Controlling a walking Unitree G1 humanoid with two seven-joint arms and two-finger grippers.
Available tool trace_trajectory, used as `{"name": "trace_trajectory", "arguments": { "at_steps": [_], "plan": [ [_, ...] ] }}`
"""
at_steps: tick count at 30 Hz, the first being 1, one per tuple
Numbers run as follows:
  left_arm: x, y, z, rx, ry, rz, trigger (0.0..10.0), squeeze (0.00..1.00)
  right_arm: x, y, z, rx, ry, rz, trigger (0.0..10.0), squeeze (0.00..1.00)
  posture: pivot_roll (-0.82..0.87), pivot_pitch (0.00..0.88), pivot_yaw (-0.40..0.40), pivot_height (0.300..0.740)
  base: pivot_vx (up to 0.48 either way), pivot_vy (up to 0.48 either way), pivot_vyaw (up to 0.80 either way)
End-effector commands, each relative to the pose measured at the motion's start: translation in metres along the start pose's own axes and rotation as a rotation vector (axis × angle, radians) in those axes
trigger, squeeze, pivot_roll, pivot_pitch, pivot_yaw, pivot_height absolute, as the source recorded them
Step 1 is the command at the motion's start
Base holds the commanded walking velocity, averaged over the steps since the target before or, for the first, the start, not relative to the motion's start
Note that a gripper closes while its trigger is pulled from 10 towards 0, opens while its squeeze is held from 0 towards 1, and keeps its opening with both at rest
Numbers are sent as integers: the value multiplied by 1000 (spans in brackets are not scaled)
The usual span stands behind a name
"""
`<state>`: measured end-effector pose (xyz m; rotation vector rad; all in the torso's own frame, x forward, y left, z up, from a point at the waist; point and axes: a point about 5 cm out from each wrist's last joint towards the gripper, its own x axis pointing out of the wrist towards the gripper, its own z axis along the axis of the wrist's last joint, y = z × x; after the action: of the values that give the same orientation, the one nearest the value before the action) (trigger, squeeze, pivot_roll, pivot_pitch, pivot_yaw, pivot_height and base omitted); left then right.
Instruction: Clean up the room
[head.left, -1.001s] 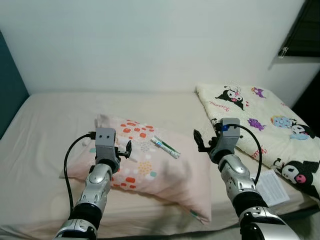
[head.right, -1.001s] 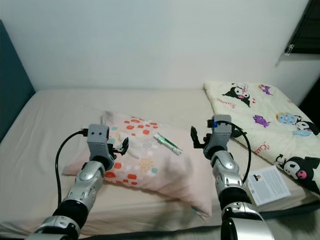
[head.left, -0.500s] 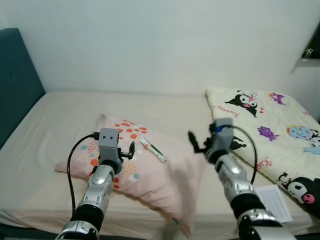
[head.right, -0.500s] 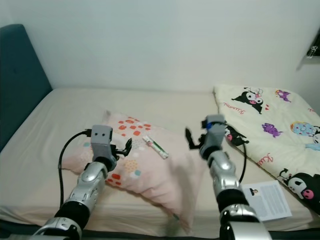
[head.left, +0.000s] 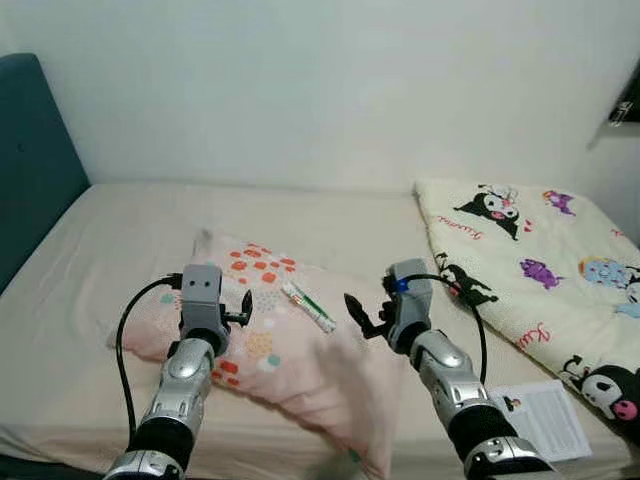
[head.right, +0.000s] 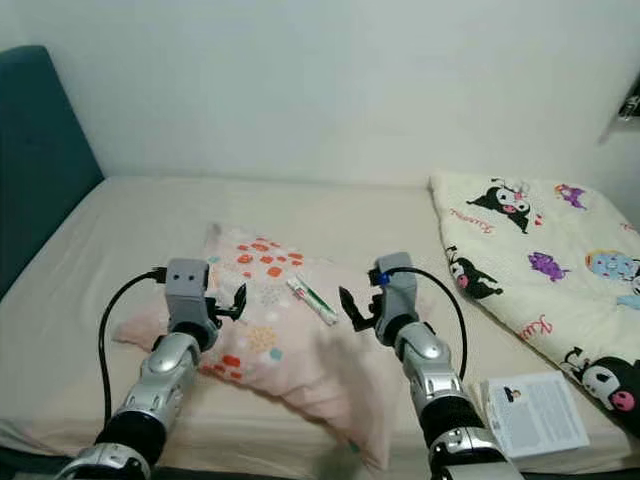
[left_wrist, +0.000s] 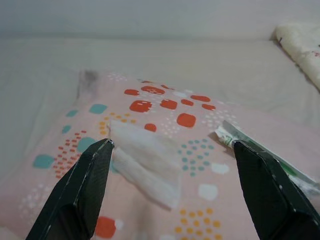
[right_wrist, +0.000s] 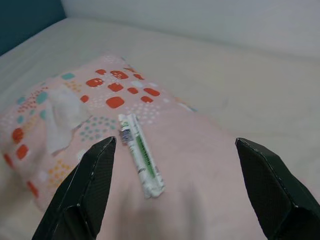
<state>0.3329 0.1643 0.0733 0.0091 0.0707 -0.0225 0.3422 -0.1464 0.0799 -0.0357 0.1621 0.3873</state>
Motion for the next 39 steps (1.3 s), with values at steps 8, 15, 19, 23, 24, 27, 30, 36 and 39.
{"name": "trace_trajectory", "arguments": {
  "at_steps": [8,15,19,23,24,27,30,36,39],
  "plan": [
    [0,-2,2,-18,-23,-7,10000,0,-1,1,-1,-20,18,14,10000,0,-75,0,-59,740,233,0,0],
    [-1,4,-1,-27,-6,10,10000,0,-3,-3,0,-12,21,0,10000,0,-77,0,-62,740,0,0,0],
    [-2,5,-2,-24,-5,12,10000,0,-4,-8,0,0,31,-24,10000,0,-78,0,-62,740,0,0,0],
    [-1,5,-2,-21,-5,13,10000,0,-4,-11,-2,11,53,-40,10000,0,-79,0,-62,740,0,0,0],
    [-1,5,-2,-12,-2,18,10000,0,-4,-12,-1,22,54,-44,10000,0,-80,0,-60,735,0,0,0],
    [-1,5,-3,2,3,29,10000,0,-5,-14,0,41,49,-49,10000,0,-81,0,-59,725,0,0,0],
    [-1,5,-3,4,5,31,10000,0,-5,-14,1,45,48,-50,10000,0,-81,0,-59,720,0,0,0],
    [-1,2,-7,27,32,57,10000,0,-6,-21,3,47,48,-73,10000,0,-82,0,-58,695,0,0,0],
    [-1,-4,-11,44,54,56,10000,0,-7,-24,4,54,47,-83,10000,0,-82,0,-58,675,0,0,0]
  ]
}}
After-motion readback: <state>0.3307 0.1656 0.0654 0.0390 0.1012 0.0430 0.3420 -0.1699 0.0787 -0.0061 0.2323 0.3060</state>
